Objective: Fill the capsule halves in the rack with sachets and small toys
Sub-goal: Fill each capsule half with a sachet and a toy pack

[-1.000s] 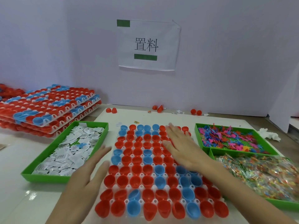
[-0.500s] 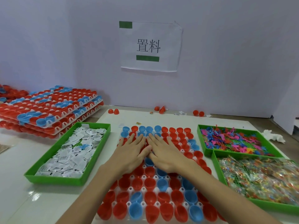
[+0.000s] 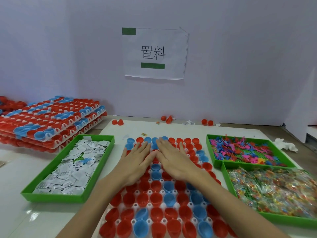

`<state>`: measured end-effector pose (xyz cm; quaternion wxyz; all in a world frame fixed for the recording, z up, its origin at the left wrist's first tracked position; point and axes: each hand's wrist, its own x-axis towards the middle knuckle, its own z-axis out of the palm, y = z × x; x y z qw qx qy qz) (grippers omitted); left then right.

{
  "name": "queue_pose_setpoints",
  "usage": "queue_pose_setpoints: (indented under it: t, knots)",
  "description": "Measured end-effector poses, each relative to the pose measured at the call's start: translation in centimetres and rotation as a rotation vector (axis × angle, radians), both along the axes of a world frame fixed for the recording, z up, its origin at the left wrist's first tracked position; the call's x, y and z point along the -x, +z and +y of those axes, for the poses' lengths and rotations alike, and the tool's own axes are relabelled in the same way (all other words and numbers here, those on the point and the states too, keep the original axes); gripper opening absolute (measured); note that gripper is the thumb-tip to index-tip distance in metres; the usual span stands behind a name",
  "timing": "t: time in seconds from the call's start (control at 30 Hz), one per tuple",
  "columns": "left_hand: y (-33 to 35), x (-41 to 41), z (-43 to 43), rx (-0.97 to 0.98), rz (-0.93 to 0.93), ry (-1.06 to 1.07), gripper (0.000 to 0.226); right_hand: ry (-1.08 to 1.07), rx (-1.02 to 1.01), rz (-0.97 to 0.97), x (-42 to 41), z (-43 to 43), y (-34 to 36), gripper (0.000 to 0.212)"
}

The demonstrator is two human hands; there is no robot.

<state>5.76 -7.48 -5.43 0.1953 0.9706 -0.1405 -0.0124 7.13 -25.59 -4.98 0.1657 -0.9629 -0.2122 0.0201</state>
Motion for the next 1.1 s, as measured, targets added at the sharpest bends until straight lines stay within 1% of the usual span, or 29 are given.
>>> queue_pose_setpoints:
  t: [0.07, 0.13, 0.23, 0.3, 0.53, 0.7, 0.9, 1.0, 1.1]
  knots:
    - [0.3, -0.9, 0.2, -0.012, -0.056, -0.001, 0.062, -0.051, -0.045, -0.012, -1.0, -0.4, 0.7, 0.06]
    - [0.6, -2.3, 0.0, -0.067, -0.095, -0.001, 0.059, -0.078, -0.001, -0.038, -2.1, -0.9, 1.1, 0.061]
    - [0.6, -4.1, -0.7, -0.166, -0.055, -0.004, 0.059, -0.064, 0.125, -0.008, -3.0, -0.9, 0.7, 0.063]
    - [0.0, -4.8, -1.1, -0.222, -0.02, -0.011, 0.06, -0.055, 0.167, 0.01, -3.3, -0.7, -0.1, 0.064]
    - [-1.1, -5.3, -1.0, -0.311, -0.044, -0.013, 0.06, -0.076, 0.17, -0.005, -3.9, -0.6, -1.1, 0.067]
    - [-1.0, -5.3, -1.1, -0.319, -0.038, -0.013, 0.06, -0.086, 0.167, 0.003, -4.0, -0.5, -1.1, 0.067]
    - [-0.7, -5.2, -1.1, -0.306, -0.059, -0.007, 0.06, -0.076, 0.229, -0.061, -3.7, -0.5, -0.9, 0.066]
    - [0.1, -4.6, -1.1, -0.243, -0.107, -0.002, 0.059, -0.085, 0.232, -0.103, -3.3, -0.5, -0.3, 0.064]
    - [2.0, -3.3, -1.1, -0.121, -0.162, 0.008, 0.057, -0.135, 0.169, -0.162, -2.3, -0.5, 1.3, 0.061]
